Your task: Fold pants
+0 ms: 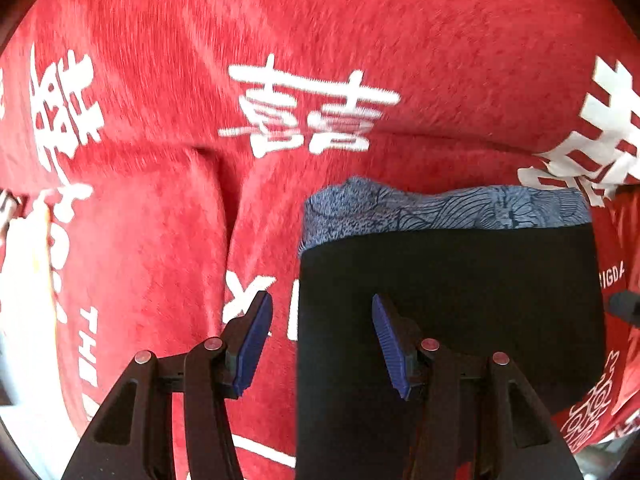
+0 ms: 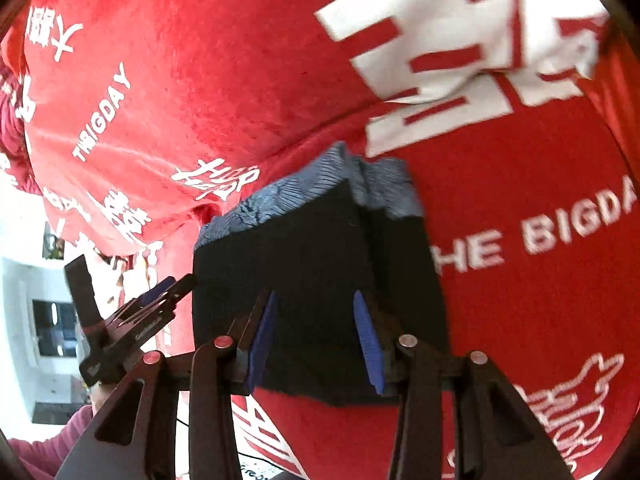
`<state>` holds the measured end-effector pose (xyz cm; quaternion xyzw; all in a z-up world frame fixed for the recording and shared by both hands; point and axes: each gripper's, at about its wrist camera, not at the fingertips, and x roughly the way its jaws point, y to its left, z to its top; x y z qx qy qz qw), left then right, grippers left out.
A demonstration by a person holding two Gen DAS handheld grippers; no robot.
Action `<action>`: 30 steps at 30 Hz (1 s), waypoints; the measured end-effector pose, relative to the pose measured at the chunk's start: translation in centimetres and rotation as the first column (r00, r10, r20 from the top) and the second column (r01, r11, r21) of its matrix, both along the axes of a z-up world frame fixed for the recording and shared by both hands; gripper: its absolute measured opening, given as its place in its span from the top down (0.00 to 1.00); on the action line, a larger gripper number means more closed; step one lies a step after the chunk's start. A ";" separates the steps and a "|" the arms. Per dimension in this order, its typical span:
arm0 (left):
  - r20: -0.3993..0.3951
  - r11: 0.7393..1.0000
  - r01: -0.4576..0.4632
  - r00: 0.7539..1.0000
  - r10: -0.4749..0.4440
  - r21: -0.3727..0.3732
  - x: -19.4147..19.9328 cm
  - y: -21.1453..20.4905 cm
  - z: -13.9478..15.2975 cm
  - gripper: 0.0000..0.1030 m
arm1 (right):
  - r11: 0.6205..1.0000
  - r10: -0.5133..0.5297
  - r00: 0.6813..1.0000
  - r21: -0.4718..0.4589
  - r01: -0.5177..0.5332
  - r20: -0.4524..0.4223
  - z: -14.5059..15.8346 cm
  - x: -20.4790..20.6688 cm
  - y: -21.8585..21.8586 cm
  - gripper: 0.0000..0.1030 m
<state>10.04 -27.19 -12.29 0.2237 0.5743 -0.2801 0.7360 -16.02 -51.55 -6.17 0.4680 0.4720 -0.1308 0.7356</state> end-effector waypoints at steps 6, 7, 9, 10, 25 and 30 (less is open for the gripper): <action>0.010 1.000 0.012 1.000 -0.013 0.004 -0.7 0.9 -0.7 0.30 | 0.987 0.117 0.977 -0.085 -0.134 -0.180 -3.1 2.0 2.3 0.58; -0.004 1.000 0.015 1.000 -0.015 -0.004 -0.7 1.0 -0.8 0.30 | 0.986 0.119 0.977 -0.091 -0.136 -0.176 -3.2 1.7 2.5 0.57; -0.019 1.000 0.019 1.000 -0.019 -0.011 -0.7 1.2 -0.7 0.29 | 0.989 0.108 0.979 -0.082 -0.123 -0.173 -3.0 1.2 2.7 0.57; -0.022 1.000 0.020 1.000 -0.020 -0.005 -0.7 1.3 -0.7 0.21 | 0.991 0.101 0.980 -0.072 -0.115 -0.174 -3.0 0.9 2.8 0.57; -0.072 1.000 0.027 0.997 -0.026 0.007 -1.3 1.2 -0.9 0.18 | 0.994 0.069 0.976 -0.068 -0.084 -0.204 -3.0 0.5 3.6 0.56; -0.074 1.000 0.028 0.997 -0.027 0.007 -1.2 1.2 -0.8 0.18 | 0.995 0.067 0.976 -0.063 -0.082 -0.206 -2.8 0.3 3.6 0.56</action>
